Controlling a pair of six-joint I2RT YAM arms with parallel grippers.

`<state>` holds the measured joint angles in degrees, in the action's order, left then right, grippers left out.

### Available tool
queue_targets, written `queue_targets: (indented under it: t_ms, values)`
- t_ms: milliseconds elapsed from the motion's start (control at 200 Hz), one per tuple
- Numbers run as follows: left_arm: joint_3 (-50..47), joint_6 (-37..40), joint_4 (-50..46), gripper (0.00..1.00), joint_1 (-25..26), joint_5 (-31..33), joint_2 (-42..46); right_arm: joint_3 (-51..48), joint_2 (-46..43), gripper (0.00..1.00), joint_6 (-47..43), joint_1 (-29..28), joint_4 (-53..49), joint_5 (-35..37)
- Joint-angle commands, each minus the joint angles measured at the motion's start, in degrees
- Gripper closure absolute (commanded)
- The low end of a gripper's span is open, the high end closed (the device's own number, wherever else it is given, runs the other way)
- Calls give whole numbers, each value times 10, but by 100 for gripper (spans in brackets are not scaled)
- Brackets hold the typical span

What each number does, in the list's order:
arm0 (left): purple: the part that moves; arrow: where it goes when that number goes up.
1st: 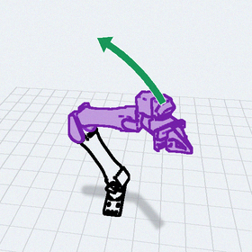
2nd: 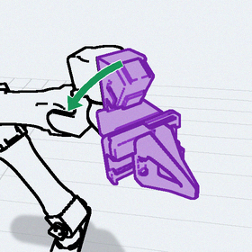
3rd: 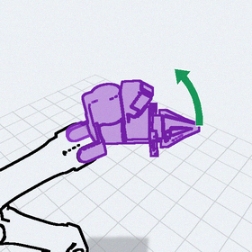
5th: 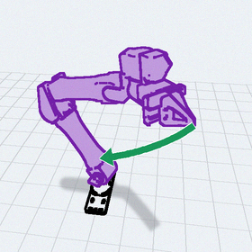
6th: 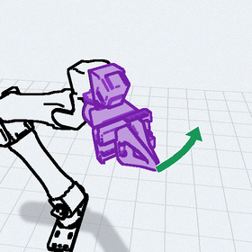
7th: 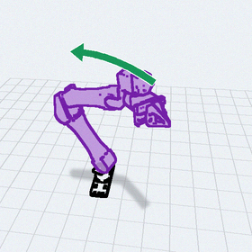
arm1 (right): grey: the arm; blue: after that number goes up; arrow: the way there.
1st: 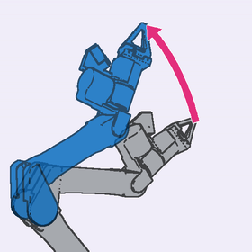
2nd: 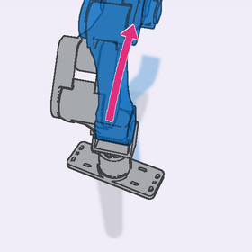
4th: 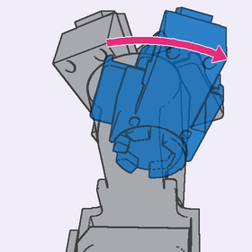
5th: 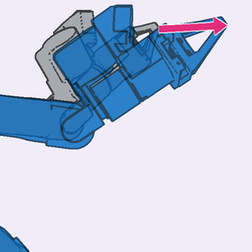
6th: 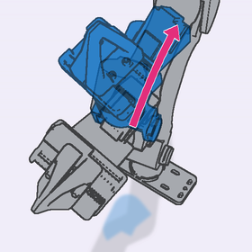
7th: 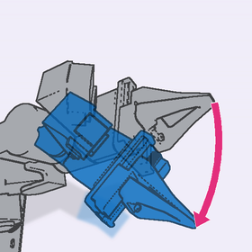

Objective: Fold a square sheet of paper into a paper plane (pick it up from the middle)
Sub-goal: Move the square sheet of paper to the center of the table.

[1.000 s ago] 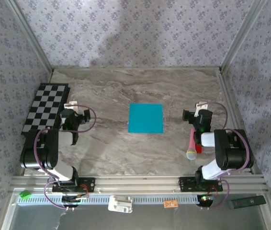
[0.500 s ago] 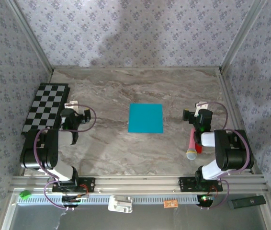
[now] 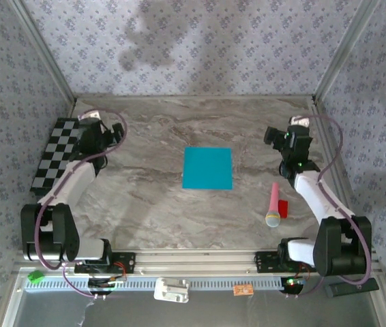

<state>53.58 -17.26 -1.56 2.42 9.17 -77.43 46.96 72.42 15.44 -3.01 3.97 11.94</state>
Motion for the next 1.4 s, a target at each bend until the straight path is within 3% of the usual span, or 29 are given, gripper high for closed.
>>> queue_targets:
  t_ms: [0, 160, 290, 375, 615, 1074, 1394]
  values:
    - [61, -108, -161, 0, 4, -68, 4, 60, 53, 0, 110, -8, -184, -58]
    - [127, -148, -236, 0, 16, -235, -34, 120, 136, 0, 142, -29, -245, -189]
    - [136, -169, -266, 0, 56, -282, -60, 135, 184, 2, 169, -67, -245, -263]
    - [136, -181, -270, 0, 86, -300, -77, 149, 219, 4, 180, -103, -251, -263]
    - [135, -205, -258, 0, 143, -299, -121, 223, 324, 10, 176, -190, -267, -216]
    - [131, -226, -259, 0, 160, -270, -143, 272, 403, 12, 201, -242, -288, -184]
    - [136, -250, -282, 0, 160, -215, -137, 307, 453, 12, 401, -343, -286, -152]
